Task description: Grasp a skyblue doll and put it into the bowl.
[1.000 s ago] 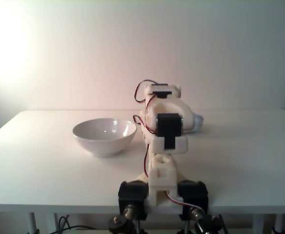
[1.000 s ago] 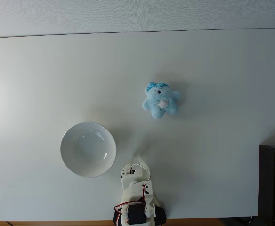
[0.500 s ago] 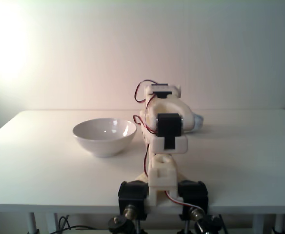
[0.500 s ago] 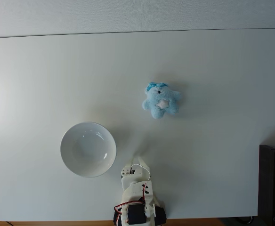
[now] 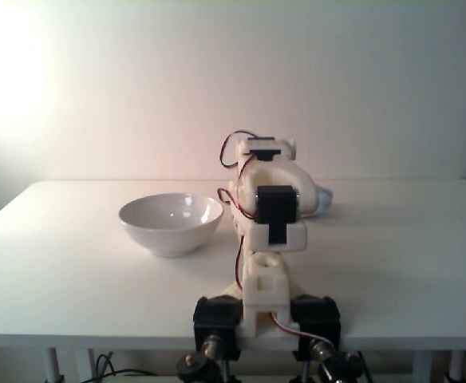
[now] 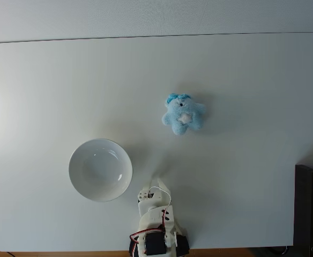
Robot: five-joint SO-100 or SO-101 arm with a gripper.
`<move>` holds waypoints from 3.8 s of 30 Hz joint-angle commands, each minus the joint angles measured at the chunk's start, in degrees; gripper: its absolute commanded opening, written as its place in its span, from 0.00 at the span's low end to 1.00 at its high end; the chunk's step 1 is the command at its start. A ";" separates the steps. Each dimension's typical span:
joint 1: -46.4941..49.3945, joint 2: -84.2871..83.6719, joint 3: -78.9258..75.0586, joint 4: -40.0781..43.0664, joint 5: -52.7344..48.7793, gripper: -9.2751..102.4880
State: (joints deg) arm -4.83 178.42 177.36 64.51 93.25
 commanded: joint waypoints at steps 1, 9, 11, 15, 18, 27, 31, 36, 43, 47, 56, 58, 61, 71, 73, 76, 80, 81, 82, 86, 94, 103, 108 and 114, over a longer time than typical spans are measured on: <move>0.09 16.35 -0.35 -0.88 -0.09 0.14; 0.09 16.35 -0.35 -0.88 -0.18 0.14; 0.09 16.35 -0.35 -0.88 -0.18 0.14; 0.09 16.35 -0.35 -0.88 0.26 0.14; 0.09 16.44 -0.53 -0.88 0.35 0.14; 0.09 16.61 -2.02 -1.58 0.26 0.15; 0.09 16.61 -7.65 -1.58 0.00 0.14; 0.18 16.61 -14.77 -1.58 0.00 0.15; 0.26 16.70 -23.29 -1.58 -0.26 0.19; 0.26 16.52 -25.75 -1.58 -0.26 0.33; 11.16 16.17 -31.64 -0.79 -0.44 0.62; 15.38 16.08 -32.87 -0.79 -0.44 0.65; 21.18 15.21 -35.86 -0.70 0.18 0.68; 24.70 -17.58 -54.76 -0.79 0.09 0.68; 24.70 -24.70 -58.89 -0.79 0.18 0.68; 24.70 -33.93 -65.04 -0.79 0.26 0.68; 24.43 -44.47 -72.86 -0.79 0.18 0.68; 24.26 -46.93 -74.62 -0.79 0.18 0.68; 24.08 -49.48 -76.29 -0.79 0.18 0.68; 23.99 -59.50 -82.18 -0.79 0.09 0.68; 24.43 -77.87 -93.25 -1.58 -0.35 0.82; 24.61 -96.68 -103.97 -1.67 -0.35 0.90; 24.70 -106.70 -108.46 -1.67 -0.35 0.90; 23.99 -113.03 -109.78 -1.67 -0.26 0.90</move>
State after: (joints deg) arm 19.78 66.18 70.14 63.54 93.25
